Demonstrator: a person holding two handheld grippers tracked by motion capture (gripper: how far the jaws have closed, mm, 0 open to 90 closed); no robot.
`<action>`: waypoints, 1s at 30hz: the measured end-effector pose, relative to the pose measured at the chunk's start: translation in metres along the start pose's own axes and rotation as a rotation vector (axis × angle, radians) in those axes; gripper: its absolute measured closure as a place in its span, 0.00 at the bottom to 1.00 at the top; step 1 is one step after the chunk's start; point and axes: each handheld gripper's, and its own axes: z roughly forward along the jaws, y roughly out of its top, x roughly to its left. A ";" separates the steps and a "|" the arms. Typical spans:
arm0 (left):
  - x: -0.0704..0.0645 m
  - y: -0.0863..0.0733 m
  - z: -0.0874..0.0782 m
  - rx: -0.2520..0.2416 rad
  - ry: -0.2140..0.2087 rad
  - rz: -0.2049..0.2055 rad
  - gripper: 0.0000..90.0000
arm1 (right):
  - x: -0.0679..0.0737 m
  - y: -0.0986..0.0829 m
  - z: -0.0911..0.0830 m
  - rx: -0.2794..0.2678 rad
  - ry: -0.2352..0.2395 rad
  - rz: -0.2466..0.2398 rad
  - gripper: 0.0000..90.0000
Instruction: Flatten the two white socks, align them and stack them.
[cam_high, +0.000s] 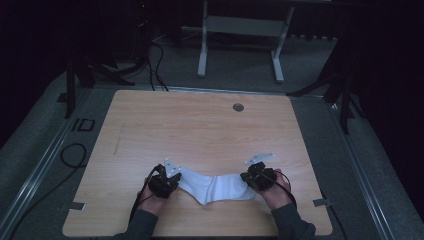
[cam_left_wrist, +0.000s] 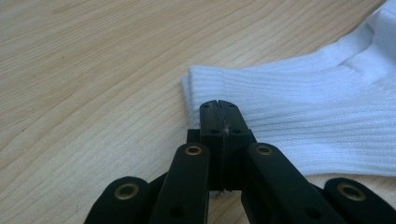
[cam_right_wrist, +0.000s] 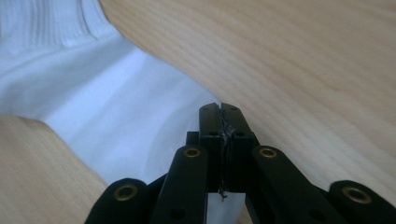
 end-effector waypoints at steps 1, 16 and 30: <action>0.000 0.000 0.000 0.000 0.000 0.000 1.00 | 0.000 0.000 -0.004 -0.009 -0.003 0.000 0.98; 0.001 -0.001 0.000 -0.002 -0.006 -0.007 1.00 | -0.012 -0.004 -0.053 -0.103 -0.041 0.016 0.98; 0.000 -0.001 -0.001 0.002 -0.002 -0.006 1.00 | -0.019 -0.015 -0.029 -0.050 -0.007 0.053 0.97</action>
